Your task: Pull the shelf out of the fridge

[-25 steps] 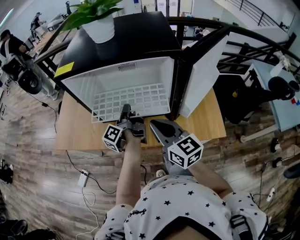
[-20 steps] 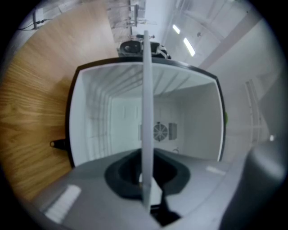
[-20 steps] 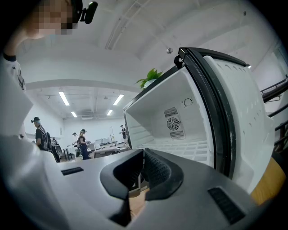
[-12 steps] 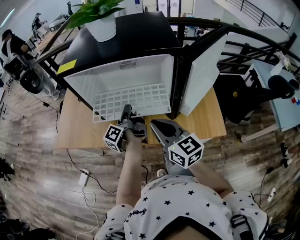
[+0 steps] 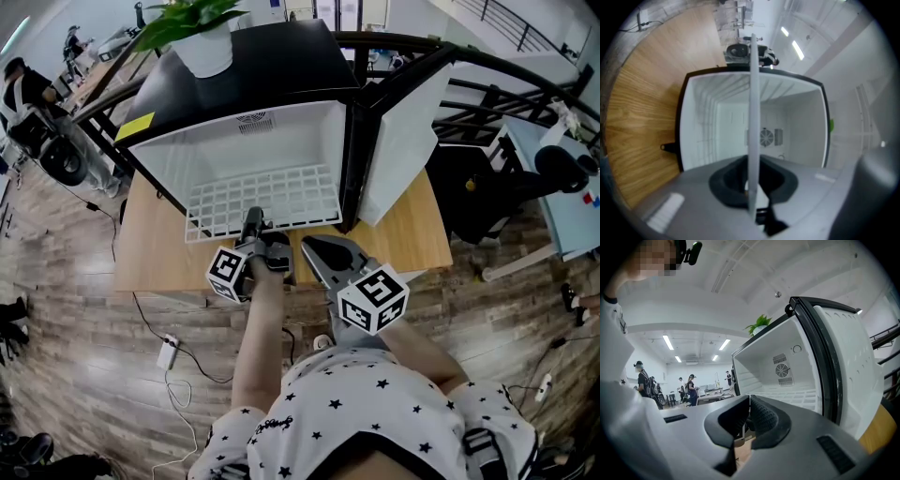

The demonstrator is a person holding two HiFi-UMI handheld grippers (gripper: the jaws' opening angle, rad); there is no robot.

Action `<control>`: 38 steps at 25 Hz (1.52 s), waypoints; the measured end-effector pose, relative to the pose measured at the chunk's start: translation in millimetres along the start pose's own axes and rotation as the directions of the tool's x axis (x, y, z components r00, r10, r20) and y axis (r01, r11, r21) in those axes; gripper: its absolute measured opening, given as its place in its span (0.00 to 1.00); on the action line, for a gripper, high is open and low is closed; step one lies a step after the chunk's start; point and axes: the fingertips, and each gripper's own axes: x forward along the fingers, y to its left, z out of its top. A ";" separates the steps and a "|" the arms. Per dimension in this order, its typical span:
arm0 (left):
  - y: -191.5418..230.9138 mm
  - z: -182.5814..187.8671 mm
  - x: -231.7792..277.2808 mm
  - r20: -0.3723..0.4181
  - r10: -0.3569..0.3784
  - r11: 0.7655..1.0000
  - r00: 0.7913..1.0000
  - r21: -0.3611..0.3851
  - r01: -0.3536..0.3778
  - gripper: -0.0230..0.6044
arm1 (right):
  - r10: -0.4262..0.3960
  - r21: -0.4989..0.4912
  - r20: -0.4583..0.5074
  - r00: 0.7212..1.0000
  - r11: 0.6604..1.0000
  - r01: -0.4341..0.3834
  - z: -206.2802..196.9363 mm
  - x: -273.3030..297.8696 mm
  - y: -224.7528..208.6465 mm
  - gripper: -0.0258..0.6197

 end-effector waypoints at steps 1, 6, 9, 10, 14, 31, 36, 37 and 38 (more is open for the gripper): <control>0.2 -0.1 -1.0 0.000 -0.001 1.000 1.000 -0.001 0.001 0.09 | 0.000 0.000 0.000 1.000 1.000 0.000 -0.6 -0.3 0.6 0.07; -0.4 -1.6 -7.3 -0.011 0.001 1.000 1.000 -0.015 -0.001 0.09 | 0.007 -0.001 -0.002 1.000 1.000 -0.007 -2.6 -1.1 6.0 0.07; -1.7 -2.2 -10.2 -0.014 0.001 1.000 1.000 -0.013 -0.001 0.09 | 0.010 -0.004 -0.003 1.000 1.000 -0.010 -3.1 -0.5 8.9 0.07; -2.0 -2.3 -11.0 -0.015 0.001 1.000 1.000 -0.015 -0.001 0.09 | 0.011 -0.004 -0.003 1.000 1.000 -0.011 -3.1 -0.2 9.9 0.07; -1.9 -2.6 -14.8 -0.017 0.002 1.000 1.000 -0.020 -0.003 0.09 | 0.014 -0.005 -0.003 1.000 1.000 -0.014 -3.3 0.4 12.1 0.07; -3.3 -4.8 -30.7 -0.037 -0.001 1.000 0.999 -0.029 0.000 0.09 | 0.023 -0.011 0.003 1.000 1.000 -0.023 -5.2 -0.2 25.9 0.07; -4.2 -5.2 -37.9 -0.039 -0.005 1.000 0.999 -0.029 0.003 0.09 | 0.022 -0.010 0.004 1.000 1.000 -0.022 -6.3 -2.8 28.6 0.07; -3.9 -5.2 -40.3 -0.039 -0.005 1.000 0.999 -0.029 0.004 0.09 | 0.022 -0.010 0.006 1.000 1.000 -0.021 -6.3 -3.1 29.0 0.07; -3.5 -5.4 -43.3 -0.041 -0.006 1.000 0.999 -0.028 0.005 0.09 | 0.022 -0.010 0.008 1.000 1.000 -0.022 -6.1 -3.3 29.6 0.07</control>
